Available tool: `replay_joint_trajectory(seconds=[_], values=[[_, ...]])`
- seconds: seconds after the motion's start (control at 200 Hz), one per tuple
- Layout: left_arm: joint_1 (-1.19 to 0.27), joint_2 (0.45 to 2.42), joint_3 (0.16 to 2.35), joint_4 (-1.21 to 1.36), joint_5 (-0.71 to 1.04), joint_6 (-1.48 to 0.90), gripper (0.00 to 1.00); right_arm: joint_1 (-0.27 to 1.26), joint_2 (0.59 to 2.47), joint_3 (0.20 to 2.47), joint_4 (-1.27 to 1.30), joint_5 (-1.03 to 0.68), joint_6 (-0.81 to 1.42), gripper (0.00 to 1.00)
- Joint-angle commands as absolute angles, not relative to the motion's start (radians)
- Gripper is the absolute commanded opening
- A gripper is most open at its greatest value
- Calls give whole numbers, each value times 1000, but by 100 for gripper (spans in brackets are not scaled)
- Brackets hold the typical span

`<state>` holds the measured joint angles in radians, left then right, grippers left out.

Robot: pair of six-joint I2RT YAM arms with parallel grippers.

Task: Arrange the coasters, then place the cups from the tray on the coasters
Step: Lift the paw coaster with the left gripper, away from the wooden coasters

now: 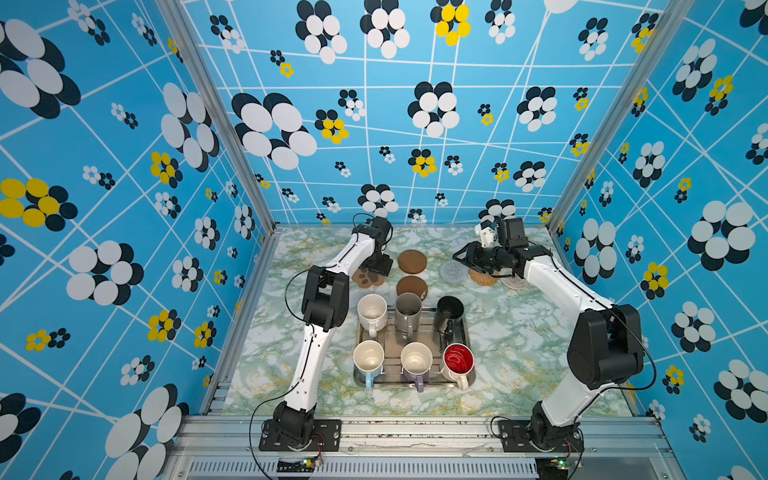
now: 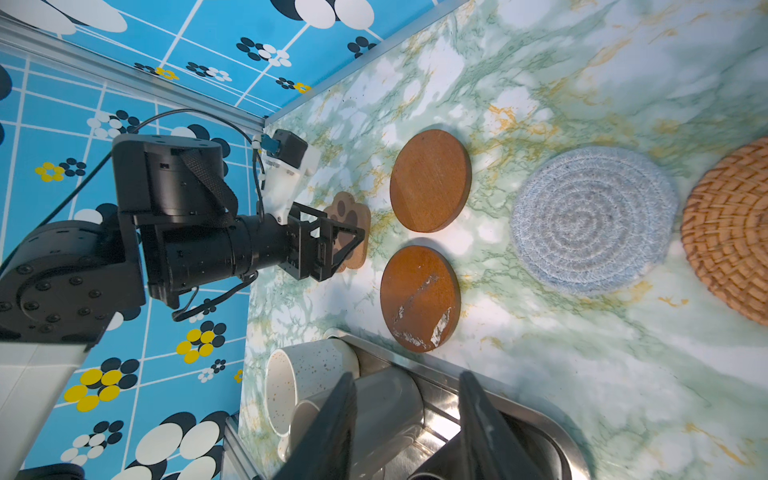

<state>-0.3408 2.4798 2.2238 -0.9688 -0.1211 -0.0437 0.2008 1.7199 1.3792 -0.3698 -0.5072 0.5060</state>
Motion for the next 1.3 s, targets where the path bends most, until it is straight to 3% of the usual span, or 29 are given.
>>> replay_joint_trajectory(seconds=[0.0, 0.425, 0.835, 1.295], values=[[-318, 2507, 2253, -1010, -156, -54, 88, 205, 1735, 1387, -378, -500, 506, 43], [-247, 2494, 2289, -997, -150, -61, 87, 206, 1729, 1376, -377, -498, 508, 43], [-303, 2383, 2316, -1021, -40, -44, 88, 207, 1719, 1351, -358, -503, 512, 43], [-366, 2371, 2116, -1012, -98, -84, 90, 206, 1731, 1323, -324, -522, 525, 43]])
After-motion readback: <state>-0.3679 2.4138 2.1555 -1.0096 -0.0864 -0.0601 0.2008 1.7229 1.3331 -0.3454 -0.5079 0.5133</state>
